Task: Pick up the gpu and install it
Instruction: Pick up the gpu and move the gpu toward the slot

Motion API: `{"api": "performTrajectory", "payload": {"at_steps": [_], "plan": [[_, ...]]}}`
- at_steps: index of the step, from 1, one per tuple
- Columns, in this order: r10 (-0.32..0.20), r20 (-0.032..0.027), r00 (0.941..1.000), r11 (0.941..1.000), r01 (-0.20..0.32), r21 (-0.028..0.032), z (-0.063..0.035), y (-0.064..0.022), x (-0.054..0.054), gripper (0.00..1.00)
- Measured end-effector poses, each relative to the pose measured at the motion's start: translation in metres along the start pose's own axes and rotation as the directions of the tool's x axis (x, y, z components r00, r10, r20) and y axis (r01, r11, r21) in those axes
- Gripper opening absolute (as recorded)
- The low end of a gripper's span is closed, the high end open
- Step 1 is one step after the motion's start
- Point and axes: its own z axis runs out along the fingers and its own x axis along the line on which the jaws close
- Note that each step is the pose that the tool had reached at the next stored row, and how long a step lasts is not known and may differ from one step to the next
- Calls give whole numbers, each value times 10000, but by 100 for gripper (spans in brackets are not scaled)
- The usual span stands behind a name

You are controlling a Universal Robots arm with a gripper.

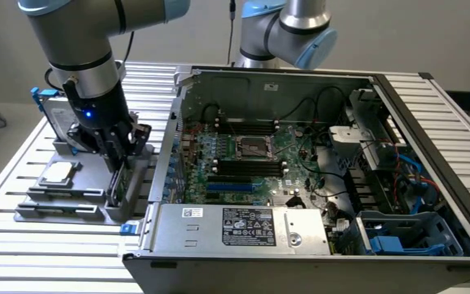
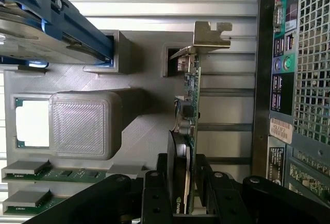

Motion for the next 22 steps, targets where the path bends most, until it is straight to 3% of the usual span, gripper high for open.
{"api": "performTrajectory", "payload": {"at_steps": [4, 15, 18, 22], "plan": [[1, -1, 10000, 10000, -1, 1, 0, 0, 0, 26], [0, 1, 10000, 10000, 0, -3, 0, 0, 0, 26], [0, 3, 10000, 10000, 0, -38, -11, 0, 0, 26], [-1, 0, 10000, 9999, 1, -157, -85, 0, 1, 26]]}}
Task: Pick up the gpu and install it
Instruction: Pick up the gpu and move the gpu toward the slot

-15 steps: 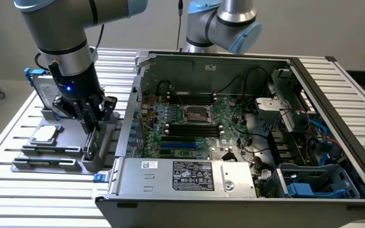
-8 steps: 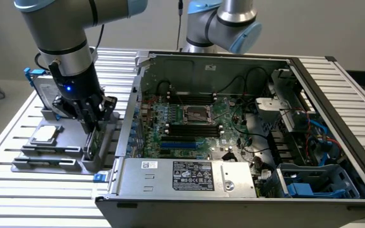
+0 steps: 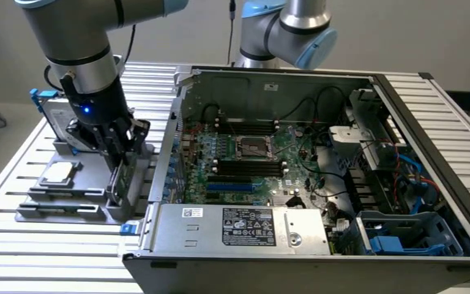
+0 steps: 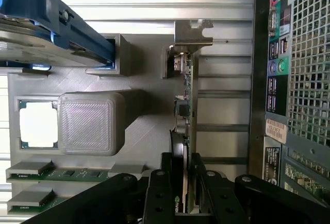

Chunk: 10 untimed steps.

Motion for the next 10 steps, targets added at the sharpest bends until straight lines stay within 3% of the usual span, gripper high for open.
{"api": "performTrajectory", "payload": {"at_steps": [4, 10], "plan": [[0, 1, 10000, 10000, 0, -76, -127, 3, 2, 26], [-1, 1, 10000, 10000, 1, -99, -394, 5, 6, 26]]}}
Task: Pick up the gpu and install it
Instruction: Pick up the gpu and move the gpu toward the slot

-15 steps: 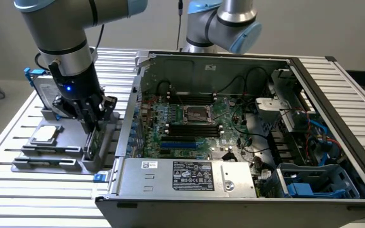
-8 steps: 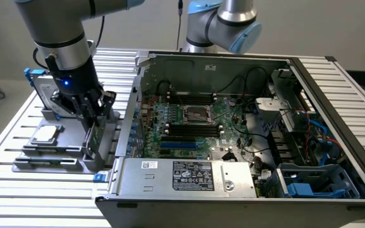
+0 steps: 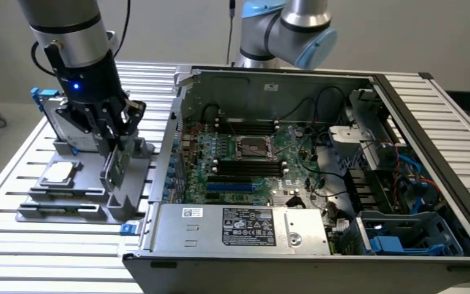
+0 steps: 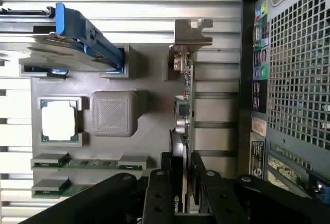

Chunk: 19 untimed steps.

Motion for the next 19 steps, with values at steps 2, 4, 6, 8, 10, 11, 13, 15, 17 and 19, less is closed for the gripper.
{"api": "performTrajectory", "payload": {"at_steps": [2, 4, 6, 8, 10, 11, 13, 15, 17, 19], "plan": [[0, -1, 10000, 10000, 0, -1, -89, 0, 1, 26], [1, -1, 10000, 10000, -1, 0, -180, -2, 2, 26], [7, -2, 10000, 10000, -7, 1, -272, -5, 4, 26], [10, 0, 10000, 10000, -10, -1, -363, -8, 5, 26], [10, 0, 10000, 10000, -10, -1, -454, -14, 5, 26], [11, -1, 10000, 10000, -11, 0, -499, -17, 4, 26], [11, -1, 10000, 10000, -11, 0, -590, -23, -14, 26], [12, -6, 10000, 10000, -12, 0, -681, -32, -54, 26], [12, -15, 10000, 10000, -12, 0, -776, -44, -110, 26], [11, -27, 10000, 10000, -11, 0, -867, -57, -172, 26]]}}
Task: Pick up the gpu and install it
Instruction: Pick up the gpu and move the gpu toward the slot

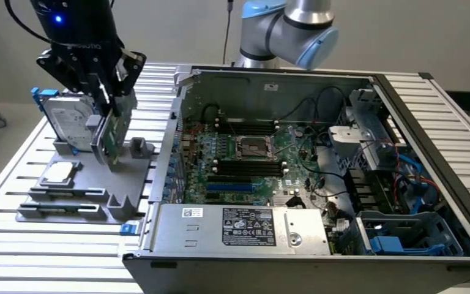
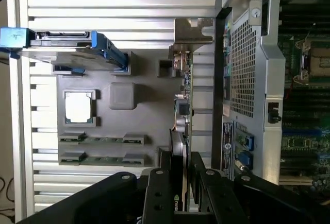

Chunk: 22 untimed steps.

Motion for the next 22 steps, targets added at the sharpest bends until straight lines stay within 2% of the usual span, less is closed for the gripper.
{"api": "performTrajectory", "payload": {"at_steps": [13, 17, 19, 22], "plan": [[4, -119, 9999, 10000, -4, -3, -602, -99, -560, 26], [6, -181, 9998, 10000, -6, -8, -788, -121, -741, 26], [7, -231, 9997, 10000, -7, -14, -832, -124, -831, 26], [9, -287, 9996, 10000, -9, -16, -839, -128, -966, 26]]}}
